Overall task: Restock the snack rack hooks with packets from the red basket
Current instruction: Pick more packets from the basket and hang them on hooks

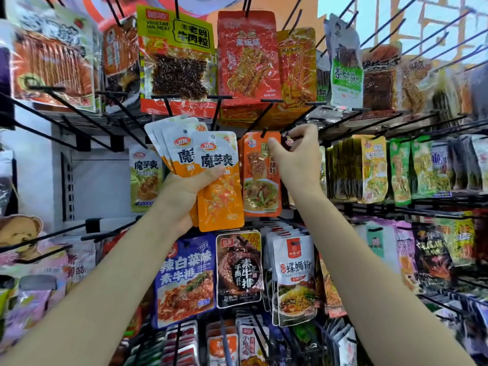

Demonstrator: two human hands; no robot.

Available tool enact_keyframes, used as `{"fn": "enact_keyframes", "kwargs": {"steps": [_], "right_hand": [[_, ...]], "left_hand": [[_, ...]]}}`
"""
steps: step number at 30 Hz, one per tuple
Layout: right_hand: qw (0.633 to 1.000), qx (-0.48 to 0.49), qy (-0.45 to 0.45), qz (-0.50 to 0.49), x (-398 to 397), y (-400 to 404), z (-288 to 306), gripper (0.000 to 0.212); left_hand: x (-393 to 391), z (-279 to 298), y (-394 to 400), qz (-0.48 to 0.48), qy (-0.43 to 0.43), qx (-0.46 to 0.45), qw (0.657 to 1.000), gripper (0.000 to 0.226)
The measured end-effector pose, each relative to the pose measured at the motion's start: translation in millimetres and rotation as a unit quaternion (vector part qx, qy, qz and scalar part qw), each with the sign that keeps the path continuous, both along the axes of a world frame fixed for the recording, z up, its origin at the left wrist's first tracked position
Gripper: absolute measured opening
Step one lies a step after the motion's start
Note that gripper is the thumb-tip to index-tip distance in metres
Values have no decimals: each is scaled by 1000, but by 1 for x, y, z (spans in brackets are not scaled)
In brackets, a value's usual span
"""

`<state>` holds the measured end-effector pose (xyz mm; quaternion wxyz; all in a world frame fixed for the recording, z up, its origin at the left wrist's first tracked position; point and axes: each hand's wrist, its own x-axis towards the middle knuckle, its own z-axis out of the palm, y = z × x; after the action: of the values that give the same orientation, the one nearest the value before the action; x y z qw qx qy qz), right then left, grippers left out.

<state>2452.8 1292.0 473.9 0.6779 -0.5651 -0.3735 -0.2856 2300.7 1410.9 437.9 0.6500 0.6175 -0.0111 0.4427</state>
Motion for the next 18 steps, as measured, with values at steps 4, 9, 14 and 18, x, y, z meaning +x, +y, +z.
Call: {"fn": "enact_keyframes", "kwargs": {"steps": [4,9,14,18], "right_hand": [[994,-31,-71,79,-25,-4,-5,26],[963,-108,-50,241,-46,12,-19,17],[961,-76,6,266,-41,16,-15,19],[960,-62,-2,273,-46,23,-10,14]], "left_hand": [[-3,1,-1,-12,-7,19,1000,39],[-8,2,-3,3,9,30,1000,28],[-26,6,17,90,55,-4,994,29],[-33,4,27,104,11,6,995,21]]}}
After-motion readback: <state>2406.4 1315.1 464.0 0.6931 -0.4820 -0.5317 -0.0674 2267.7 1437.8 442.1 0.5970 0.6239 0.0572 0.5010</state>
